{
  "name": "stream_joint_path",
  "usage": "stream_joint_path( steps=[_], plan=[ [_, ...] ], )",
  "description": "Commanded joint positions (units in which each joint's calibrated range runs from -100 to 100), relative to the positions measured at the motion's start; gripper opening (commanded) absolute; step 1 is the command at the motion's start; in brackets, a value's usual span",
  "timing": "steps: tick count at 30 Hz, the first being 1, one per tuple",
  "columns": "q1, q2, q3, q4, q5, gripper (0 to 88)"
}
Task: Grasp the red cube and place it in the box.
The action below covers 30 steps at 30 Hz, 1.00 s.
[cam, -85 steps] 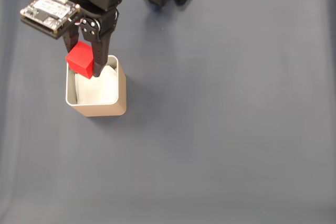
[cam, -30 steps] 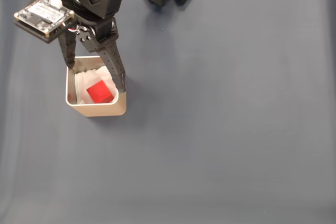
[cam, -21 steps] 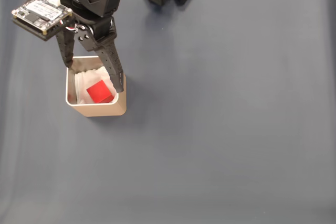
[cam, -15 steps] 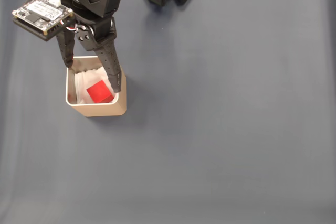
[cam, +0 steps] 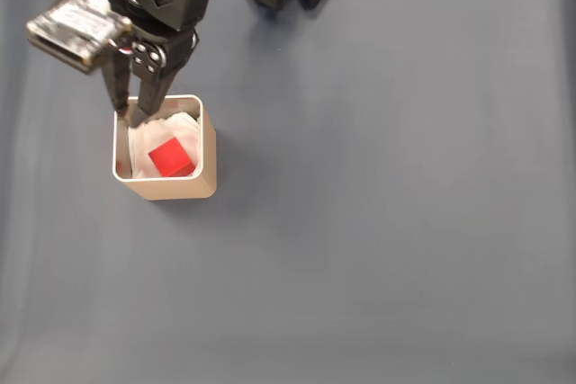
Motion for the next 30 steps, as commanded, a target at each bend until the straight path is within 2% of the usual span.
stream_joint_path(
  steps=[1,8,20,30],
  plan=[
    [-1.6,-2.8,-0.1,-0.8,0.8,0.2],
    [-8.0,-6.3,3.4,0.3,0.6,0.2],
    [-24.9,-16.9,14.3,1.7,-2.7,0.2],
    [-28.1,-27.8,33.8,-1.0,-2.1,0.2]
  ],
)
